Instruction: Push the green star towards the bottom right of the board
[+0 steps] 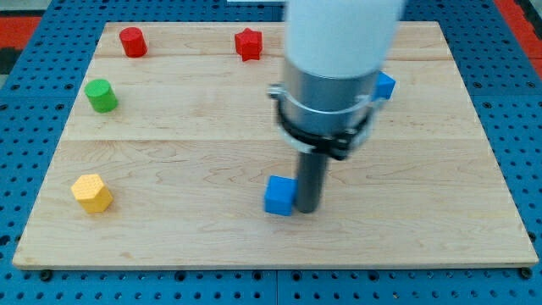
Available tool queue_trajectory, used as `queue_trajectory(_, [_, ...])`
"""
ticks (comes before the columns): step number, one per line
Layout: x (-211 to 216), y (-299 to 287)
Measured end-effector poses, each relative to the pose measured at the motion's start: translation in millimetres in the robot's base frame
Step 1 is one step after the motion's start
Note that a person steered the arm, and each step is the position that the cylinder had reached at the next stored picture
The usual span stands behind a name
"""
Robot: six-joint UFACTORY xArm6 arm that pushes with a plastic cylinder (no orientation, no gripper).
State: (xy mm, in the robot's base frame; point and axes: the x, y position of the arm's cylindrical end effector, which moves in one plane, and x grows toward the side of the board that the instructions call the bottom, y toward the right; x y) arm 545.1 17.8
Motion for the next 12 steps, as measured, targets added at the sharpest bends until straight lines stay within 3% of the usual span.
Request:
queue_trajectory(1, [-7, -32])
queue_trajectory(2, [-45, -9])
queue_trajectory(3, [-65, -81])
queue_trajectory(4, [-109, -68])
queue_trajectory(6, [-119, 37])
queue_trajectory(8, [-124, 44])
queue_trajectory(9, [-146, 44])
queue_trajectory(10, [-140, 71])
queue_trajectory(12, [-59, 114])
